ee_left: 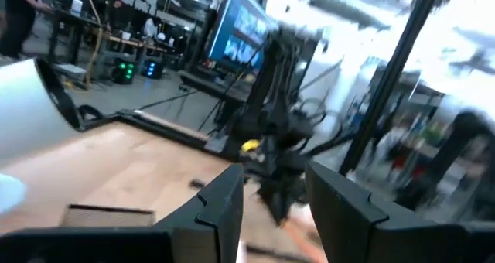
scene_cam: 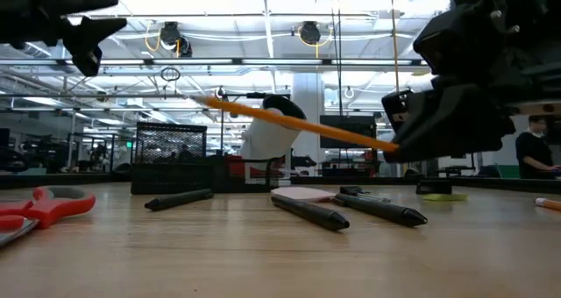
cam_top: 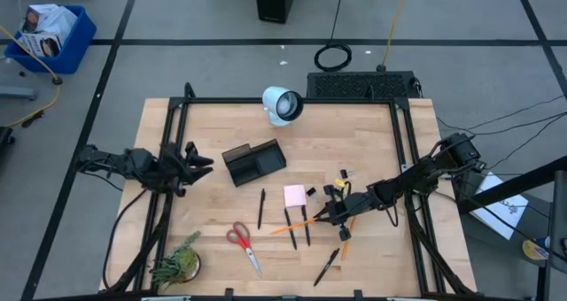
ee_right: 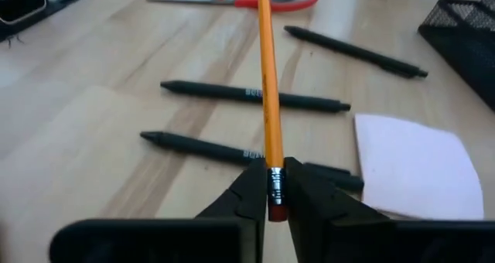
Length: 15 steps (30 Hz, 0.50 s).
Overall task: Pick and place office supplies into organizer
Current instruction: Put the orange pencil into the black desk organizer
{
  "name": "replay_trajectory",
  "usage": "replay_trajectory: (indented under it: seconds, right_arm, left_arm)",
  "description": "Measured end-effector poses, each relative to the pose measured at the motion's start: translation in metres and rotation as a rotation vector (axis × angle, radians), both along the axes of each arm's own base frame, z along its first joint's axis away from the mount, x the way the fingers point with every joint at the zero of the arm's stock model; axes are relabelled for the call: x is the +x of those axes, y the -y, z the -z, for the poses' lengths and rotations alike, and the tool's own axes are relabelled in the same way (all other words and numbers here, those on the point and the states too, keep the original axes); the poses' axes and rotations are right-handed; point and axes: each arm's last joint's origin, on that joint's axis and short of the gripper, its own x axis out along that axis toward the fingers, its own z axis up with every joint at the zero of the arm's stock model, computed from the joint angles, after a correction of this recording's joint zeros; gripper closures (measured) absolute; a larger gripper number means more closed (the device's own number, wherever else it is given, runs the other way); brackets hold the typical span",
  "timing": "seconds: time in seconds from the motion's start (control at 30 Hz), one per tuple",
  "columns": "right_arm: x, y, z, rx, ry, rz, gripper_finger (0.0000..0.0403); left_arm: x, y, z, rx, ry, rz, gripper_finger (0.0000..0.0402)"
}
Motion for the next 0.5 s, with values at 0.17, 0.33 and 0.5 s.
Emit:
replay_trajectory:
  seconds: [0.17, 0.33, 0.5]
  right_arm:
    - [0.002, -0.001, -0.002, -0.001, 0.015, -0.003, 0.0381]
    - [0.010, -0.004, -0.010, -0.029, 0.055, -0.025, 0.0380]
    - [0.016, -0.006, -0.016, -0.050, 0.088, -0.039, 0.0373]
  left_arm:
    - [-0.001, 0.000, -0.005, -0.198, 0.060, 0.034, 0.0256]
    - [-0.001, -0.002, -0.002, -0.404, 0.044, 0.021, 0.0256]
    - [0.000, -0.002, -0.001, -0.485, 0.032, 0.038, 0.0256]
